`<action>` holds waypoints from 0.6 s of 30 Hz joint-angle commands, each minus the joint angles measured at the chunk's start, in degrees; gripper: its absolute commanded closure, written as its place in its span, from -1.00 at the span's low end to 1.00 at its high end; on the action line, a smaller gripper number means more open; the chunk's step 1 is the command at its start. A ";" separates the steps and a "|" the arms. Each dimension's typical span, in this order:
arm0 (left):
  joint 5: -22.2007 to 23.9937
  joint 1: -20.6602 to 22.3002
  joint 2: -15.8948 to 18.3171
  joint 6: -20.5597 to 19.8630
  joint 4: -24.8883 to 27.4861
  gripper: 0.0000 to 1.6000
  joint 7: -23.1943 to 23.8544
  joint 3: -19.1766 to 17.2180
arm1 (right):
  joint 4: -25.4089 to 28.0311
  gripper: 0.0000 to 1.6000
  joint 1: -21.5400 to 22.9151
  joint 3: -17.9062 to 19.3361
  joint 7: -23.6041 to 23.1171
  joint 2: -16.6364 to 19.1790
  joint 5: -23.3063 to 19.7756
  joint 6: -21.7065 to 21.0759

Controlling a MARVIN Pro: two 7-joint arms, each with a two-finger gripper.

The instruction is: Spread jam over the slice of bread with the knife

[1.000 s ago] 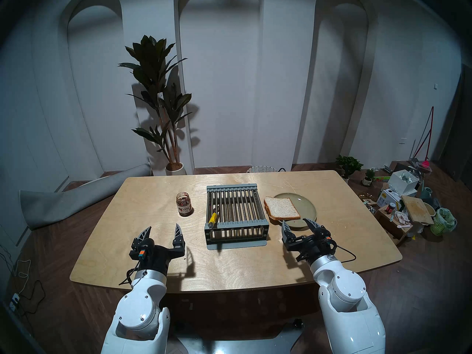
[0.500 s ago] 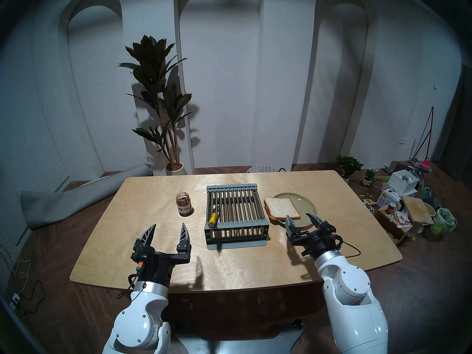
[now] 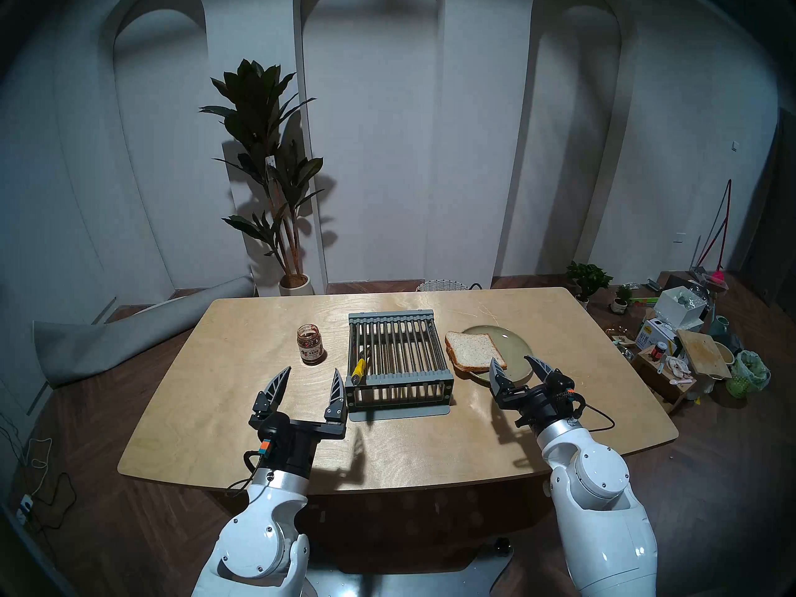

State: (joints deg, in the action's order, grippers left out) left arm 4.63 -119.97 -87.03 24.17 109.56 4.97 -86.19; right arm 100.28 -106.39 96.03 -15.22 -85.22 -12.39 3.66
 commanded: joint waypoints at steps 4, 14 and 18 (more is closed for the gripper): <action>3.46 -1.20 2.17 4.82 3.14 -1.00 4.82 2.00 | 0.23 -1.00 1.14 -0.05 0.74 -0.16 0.44 1.13; 0.29 4.36 -0.76 3.33 -1.64 -1.00 2.09 3.16 | 0.33 -1.00 2.00 -0.42 0.90 -0.38 -0.10 1.08; -0.41 6.32 -0.86 3.36 -3.12 -1.00 1.83 3.75 | 0.12 -1.00 2.66 0.00 1.19 -0.23 -0.41 0.88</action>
State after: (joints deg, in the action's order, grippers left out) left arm 5.79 -118.42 -86.42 27.52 107.33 7.65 -83.12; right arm 99.22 -105.30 95.56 -13.91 -85.51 -12.23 4.00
